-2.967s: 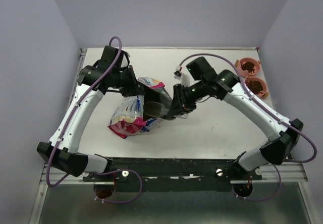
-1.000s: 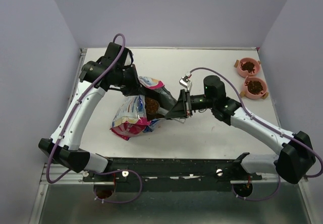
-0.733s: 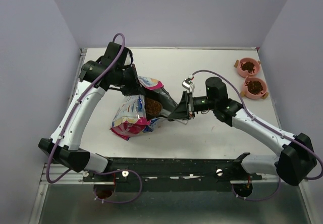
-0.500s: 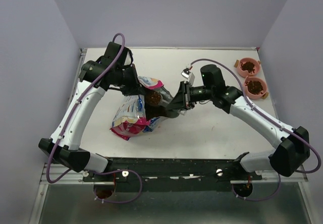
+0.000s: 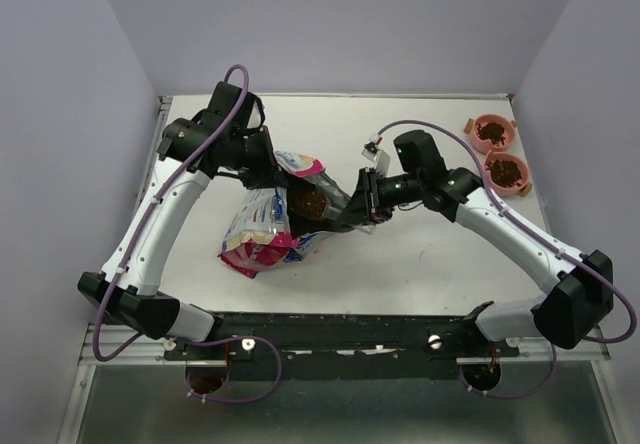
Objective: Serve the pet food
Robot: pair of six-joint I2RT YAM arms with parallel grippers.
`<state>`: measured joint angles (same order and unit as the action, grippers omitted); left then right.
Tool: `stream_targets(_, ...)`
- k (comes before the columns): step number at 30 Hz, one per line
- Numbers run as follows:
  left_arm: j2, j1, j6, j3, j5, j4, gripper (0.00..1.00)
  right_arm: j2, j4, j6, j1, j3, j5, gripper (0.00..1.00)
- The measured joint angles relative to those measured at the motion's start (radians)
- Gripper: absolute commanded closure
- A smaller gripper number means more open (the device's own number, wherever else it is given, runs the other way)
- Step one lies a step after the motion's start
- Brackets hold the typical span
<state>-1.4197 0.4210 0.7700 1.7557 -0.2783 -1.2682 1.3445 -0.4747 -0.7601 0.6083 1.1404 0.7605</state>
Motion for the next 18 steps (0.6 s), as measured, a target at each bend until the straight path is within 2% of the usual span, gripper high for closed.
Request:
stream_targets(3,0.0,0.0,0.001,0.0,0.0,0.001,1.0,0.021,-0.05,0.037,0.001,0.037,-0.006,1.0)
stream_targets(7,0.0,0.0,0.0,0.0,0.0,0.001,1.0,-0.026,0.032,-0.016,-0.001,-0.01,0.012,1.0)
stream_targets(12,0.0,0.0,0.001,0.0,0.0,0.002,1.0,-0.023,-0.008,0.013,-0.001,-0.006,-0.011,1.0)
stream_targets(15,0.0,0.0,0.001,0.0,-0.002,0.002,1.0,-0.046,0.065,-0.04,-0.002,-0.058,0.008,1.0)
stream_targets(18,0.0,-0.001,0.001,0.0,-0.002,0.002,1.0,-0.071,0.06,-0.047,-0.005,-0.053,-0.003,1.0)
